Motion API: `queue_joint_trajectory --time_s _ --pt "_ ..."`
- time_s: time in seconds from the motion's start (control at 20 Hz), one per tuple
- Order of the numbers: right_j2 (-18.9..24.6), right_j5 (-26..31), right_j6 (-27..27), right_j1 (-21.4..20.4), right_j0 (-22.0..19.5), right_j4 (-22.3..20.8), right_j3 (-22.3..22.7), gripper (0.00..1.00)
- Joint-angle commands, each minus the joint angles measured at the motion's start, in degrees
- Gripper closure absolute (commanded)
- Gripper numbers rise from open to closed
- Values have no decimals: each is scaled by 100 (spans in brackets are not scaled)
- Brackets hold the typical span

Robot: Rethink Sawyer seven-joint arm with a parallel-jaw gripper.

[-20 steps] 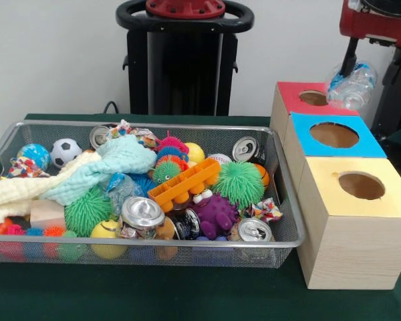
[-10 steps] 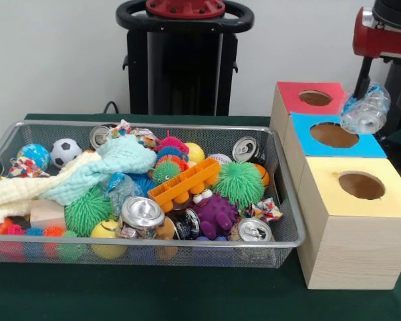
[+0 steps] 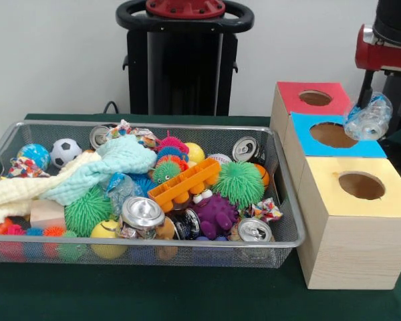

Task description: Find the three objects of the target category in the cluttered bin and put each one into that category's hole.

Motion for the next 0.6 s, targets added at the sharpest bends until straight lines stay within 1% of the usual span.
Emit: queue_joint_trajectory --time_s 0.05,0.15,0.25,0.4,0.6 --pt "125 -380 1365 -5 6 224 1099 0" --pt "140 -310 1293 -72 10 277 1229 0" --pt "157 -91 1169 -189 8 307 1368 0" --pt "120 129 945 -360 -1 193 1526 0" --pt "125 -24 872 -386 -22 120 1647 0"
